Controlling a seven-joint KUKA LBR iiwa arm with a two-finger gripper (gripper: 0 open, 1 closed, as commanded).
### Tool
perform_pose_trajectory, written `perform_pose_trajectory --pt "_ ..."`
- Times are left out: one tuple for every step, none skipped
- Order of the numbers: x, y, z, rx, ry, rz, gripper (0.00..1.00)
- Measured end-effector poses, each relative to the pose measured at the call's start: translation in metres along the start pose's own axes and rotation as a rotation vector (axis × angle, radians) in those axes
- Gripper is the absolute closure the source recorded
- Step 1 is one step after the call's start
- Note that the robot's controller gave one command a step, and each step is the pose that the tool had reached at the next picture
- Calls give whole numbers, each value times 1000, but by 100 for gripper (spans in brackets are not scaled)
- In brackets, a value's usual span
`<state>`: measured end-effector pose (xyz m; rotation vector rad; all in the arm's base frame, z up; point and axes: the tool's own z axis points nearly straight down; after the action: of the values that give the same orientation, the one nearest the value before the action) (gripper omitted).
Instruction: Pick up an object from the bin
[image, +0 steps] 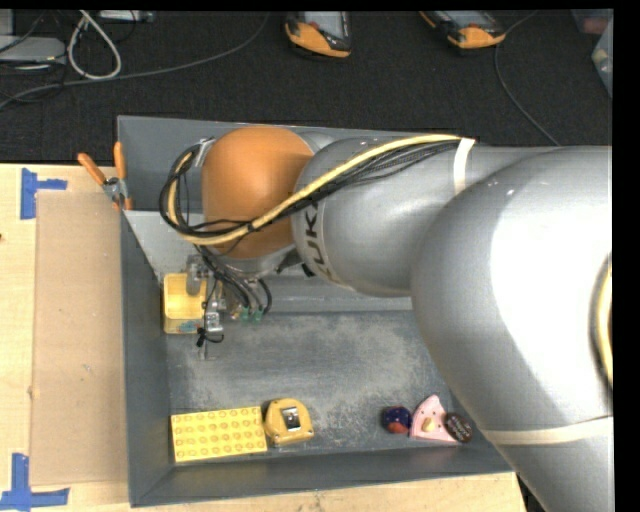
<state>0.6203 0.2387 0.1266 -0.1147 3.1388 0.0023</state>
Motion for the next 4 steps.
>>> perform_pose_trajectory --pt "-1 2 24 -1 -3 -6 0" --pt "3 9 27 -1 3 -488 0" --pt "-2 8 58 0 -2 -200 0" --pt "-3 0 55 -1 -6 -735 100"
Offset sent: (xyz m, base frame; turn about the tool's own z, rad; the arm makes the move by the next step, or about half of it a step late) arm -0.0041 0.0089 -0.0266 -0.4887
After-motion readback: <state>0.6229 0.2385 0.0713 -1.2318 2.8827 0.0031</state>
